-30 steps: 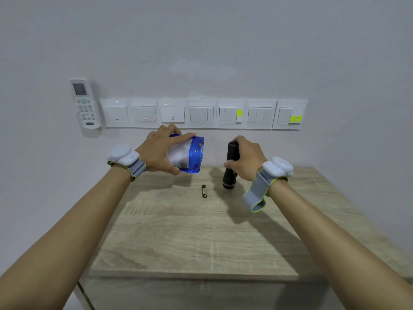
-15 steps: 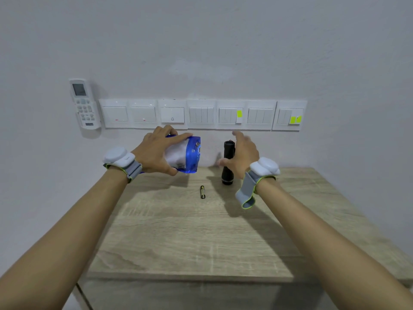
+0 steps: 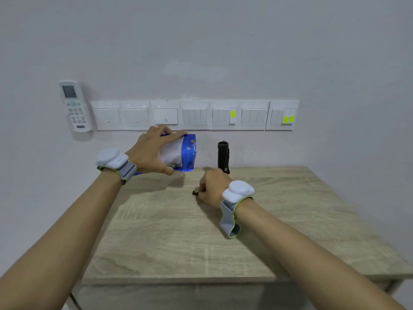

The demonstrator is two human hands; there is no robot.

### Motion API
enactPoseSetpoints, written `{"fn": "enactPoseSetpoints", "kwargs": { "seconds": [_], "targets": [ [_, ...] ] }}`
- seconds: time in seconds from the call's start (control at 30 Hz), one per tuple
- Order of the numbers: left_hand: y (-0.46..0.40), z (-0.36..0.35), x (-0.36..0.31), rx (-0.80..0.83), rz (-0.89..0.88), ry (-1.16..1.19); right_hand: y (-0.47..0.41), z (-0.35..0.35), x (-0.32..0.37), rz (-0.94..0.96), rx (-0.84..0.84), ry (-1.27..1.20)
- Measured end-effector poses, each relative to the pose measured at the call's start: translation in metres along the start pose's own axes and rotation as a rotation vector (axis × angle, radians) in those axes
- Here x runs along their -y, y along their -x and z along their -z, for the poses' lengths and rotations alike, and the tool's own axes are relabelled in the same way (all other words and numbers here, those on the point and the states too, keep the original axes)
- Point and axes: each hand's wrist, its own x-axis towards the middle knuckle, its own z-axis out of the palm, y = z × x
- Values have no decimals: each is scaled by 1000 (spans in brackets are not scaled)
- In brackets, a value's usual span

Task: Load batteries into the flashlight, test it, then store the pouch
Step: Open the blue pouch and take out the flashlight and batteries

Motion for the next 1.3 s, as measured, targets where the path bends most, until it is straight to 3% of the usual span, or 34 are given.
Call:
{"fn": "enactPoseSetpoints", "kwargs": {
  "seconds": [0.23, 0.33, 0.37, 0.43, 0.53, 0.6, 0.67, 0.8, 0.97, 1.13, 1.23, 1.3],
  "targets": [
    [1, -8, -7, 36, 16, 33, 9, 4, -35, 2, 14, -108],
    [-1, -8, -12, 48, 20, 47, 18, 4, -34, 24, -168, -212],
    [-1, -7, -13, 38, 17, 41, 20, 5, -32, 28, -305, -343],
    [-3, -2, -15, -5, 4, -1, 28, 12, -21, -11, -457, -851],
    [-12, 14, -25, -63, -47, -128, 29, 25, 4, -250, -205, -1619],
    [-19, 23, -34, -83, -133, -248, 25, 32, 12, -396, -3, -1907],
    [-21, 24, -43, -88, -259, -390, 21, 32, 12, -423, 115, -2056],
    [-17, 18, -48, -88, -331, -492, 16, 26, 11, -472, 82, -2073],
    [-14, 18, -47, -53, -254, -490, 17, 24, 11, -467, 66, -1936],
    [-11, 14, -39, 1, -106, -358, 16, 24, 3, -299, -17, -1616],
    [-7, 4, -38, 19, -61, -289, 15, 18, -10, -225, -137, -1290],
    [-4, 0, -38, 19, -38, -241, 16, 17, -18, -220, -214, -1212]
  ]
}}
